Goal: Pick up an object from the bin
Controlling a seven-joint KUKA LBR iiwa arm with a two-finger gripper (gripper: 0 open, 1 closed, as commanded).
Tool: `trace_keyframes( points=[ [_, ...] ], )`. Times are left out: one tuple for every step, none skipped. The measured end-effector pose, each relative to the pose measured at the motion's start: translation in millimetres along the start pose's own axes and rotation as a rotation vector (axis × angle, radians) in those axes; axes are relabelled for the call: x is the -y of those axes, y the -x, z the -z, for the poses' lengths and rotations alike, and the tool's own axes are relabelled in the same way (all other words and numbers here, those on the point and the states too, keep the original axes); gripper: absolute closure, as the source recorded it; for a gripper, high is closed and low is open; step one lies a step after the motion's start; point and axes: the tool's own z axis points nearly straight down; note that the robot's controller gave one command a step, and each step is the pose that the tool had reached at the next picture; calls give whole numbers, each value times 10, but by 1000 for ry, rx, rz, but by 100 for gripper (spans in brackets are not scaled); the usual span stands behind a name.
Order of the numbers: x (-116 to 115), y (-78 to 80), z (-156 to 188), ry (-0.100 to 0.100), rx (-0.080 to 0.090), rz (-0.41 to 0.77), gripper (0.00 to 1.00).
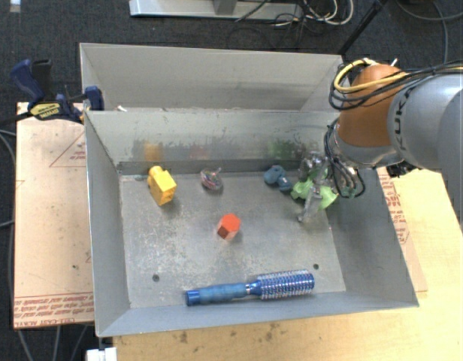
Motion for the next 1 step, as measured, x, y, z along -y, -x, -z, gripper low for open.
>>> trace_keyframes(
  points=[
    [-9, 12, 10, 1, 4, 2, 0]
  ],
)
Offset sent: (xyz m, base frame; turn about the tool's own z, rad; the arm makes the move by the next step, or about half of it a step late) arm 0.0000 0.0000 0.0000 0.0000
